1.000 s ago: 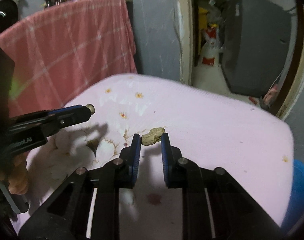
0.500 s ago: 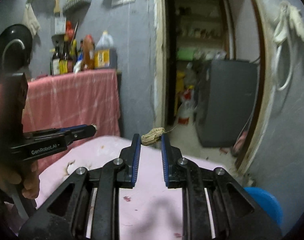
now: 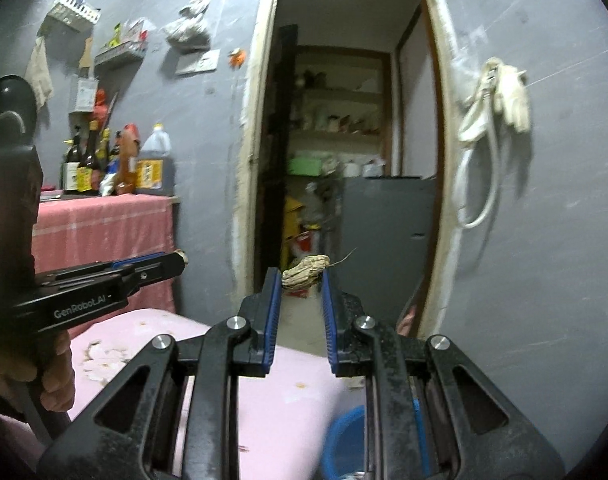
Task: Collect trash
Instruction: 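Lift both peanuts and carry them over the blue bucket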
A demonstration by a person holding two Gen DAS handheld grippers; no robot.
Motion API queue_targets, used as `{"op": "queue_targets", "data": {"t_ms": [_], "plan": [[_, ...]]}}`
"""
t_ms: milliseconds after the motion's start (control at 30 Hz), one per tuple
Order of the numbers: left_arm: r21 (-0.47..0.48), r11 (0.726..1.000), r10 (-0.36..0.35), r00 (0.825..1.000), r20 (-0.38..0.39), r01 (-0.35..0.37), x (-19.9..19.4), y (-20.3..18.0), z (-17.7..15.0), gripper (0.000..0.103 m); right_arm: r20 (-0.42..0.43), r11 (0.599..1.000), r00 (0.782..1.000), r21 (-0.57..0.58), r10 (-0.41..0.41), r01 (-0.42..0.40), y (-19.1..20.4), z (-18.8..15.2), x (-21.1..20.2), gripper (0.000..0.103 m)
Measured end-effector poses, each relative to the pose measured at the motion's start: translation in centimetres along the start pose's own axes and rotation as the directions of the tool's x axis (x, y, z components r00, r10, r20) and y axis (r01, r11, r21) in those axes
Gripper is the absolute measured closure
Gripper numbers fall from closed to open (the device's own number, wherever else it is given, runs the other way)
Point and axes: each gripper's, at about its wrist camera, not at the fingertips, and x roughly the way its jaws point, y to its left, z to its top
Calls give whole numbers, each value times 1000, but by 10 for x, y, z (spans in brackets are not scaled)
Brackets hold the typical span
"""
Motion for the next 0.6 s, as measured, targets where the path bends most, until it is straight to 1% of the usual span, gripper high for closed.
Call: {"op": "queue_targets", "data": {"t_ms": [167, 267, 333, 467, 600], "plan": [[24, 999, -47, 999, 4, 47, 15, -33, -1, 87, 22, 998, 998, 11, -65, 65, -34, -5, -22, 83], [40, 996, -74, 997, -4, 74, 26, -56, -5, 87, 22, 995, 995, 25, -99, 98, -52, -10, -31, 83], [47, 995, -88, 996, -14, 88, 33, -63, -8, 87, 16, 992, 993, 38, -119, 118, -64, -15, -35, 83], [58, 992, -112, 993, -49, 114, 51, -84, -17, 87, -8, 987, 989, 60, -147, 147, -84, -28, -40, 83], [66, 989, -126, 986, -110, 134, 71, -98, -32, 87, -43, 983, 986, 85, -162, 165, -99, -43, -39, 83]]}}
